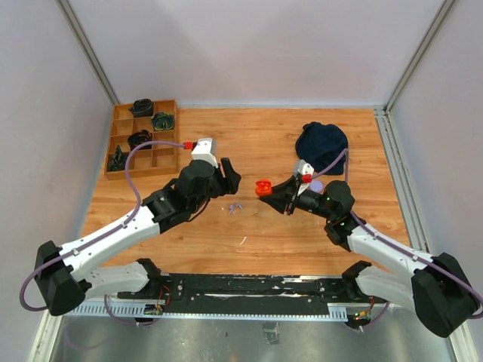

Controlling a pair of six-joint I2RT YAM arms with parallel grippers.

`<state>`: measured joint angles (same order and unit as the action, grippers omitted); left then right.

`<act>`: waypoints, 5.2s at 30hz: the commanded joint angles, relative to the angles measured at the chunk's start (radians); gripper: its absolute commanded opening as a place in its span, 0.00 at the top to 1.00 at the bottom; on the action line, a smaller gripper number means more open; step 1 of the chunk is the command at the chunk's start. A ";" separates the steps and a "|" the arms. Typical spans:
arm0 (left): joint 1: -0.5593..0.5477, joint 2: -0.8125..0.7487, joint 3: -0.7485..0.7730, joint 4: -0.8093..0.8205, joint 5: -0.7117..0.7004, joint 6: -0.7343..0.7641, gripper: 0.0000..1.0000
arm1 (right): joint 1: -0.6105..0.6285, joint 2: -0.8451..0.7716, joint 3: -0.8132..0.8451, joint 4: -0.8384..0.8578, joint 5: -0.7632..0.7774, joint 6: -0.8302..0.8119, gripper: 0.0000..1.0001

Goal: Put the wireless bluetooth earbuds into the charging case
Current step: Pick up the earbud from the center of the board.

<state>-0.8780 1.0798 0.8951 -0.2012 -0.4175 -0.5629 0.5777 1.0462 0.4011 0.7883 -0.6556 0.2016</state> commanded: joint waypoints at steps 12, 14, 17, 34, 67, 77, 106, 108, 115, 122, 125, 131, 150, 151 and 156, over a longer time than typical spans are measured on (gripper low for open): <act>0.300 0.269 0.093 -0.005 0.067 0.016 0.32 | 0.008 -0.058 -0.025 -0.101 0.065 -0.089 0.95; 0.340 0.329 0.127 0.005 0.065 0.030 0.32 | 0.008 -0.062 -0.029 -0.105 0.066 -0.095 0.95; 0.388 0.426 0.187 0.042 0.078 0.055 0.32 | 0.008 -0.067 -0.036 -0.108 0.072 -0.097 0.95; 0.566 1.072 0.759 -0.043 0.183 0.171 0.39 | 0.008 -0.063 -0.055 -0.104 0.086 -0.102 0.95; 0.567 1.043 0.626 -0.192 0.450 0.372 0.65 | 0.008 -0.112 -0.051 -0.145 0.096 -0.111 0.95; 0.523 0.965 0.517 -0.210 0.503 0.501 0.65 | 0.008 -0.109 -0.048 -0.150 0.091 -0.108 0.95; 0.524 0.912 0.628 -0.349 0.187 0.181 0.55 | 0.008 -0.126 -0.039 -0.187 0.111 -0.123 0.94; 0.523 0.941 0.655 -0.352 0.193 0.178 0.55 | 0.008 -0.123 -0.039 -0.189 0.111 -0.124 0.94; 0.523 1.026 0.721 -0.385 0.201 0.176 0.57 | 0.007 -0.122 -0.036 -0.193 0.113 -0.128 0.94; 0.523 1.060 0.732 -0.404 0.198 0.186 0.60 | 0.008 -0.117 -0.033 -0.192 0.112 -0.126 0.95; 0.522 1.072 0.738 -0.411 0.193 0.192 0.61 | 0.008 -0.118 -0.034 -0.194 0.112 -0.126 0.94; 0.522 1.101 0.760 -0.428 0.189 0.203 0.67 | 0.008 -0.124 -0.032 -0.200 0.110 -0.128 0.94; 0.513 1.079 0.713 -0.449 0.233 0.226 0.67 | 0.008 -0.162 -0.024 -0.245 0.111 -0.130 0.94; 0.513 1.082 0.715 -0.449 0.233 0.227 0.67 | 0.007 -0.162 -0.024 -0.246 0.111 -0.130 0.94; 0.513 1.091 0.717 -0.458 0.241 0.232 0.71 | 0.008 -0.158 -0.023 -0.250 0.113 -0.131 0.94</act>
<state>-0.3569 2.1513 1.6295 -0.6048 -0.2020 -0.3447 0.5777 0.8989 0.3542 0.5404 -0.5491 0.0849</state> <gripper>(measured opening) 0.306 0.273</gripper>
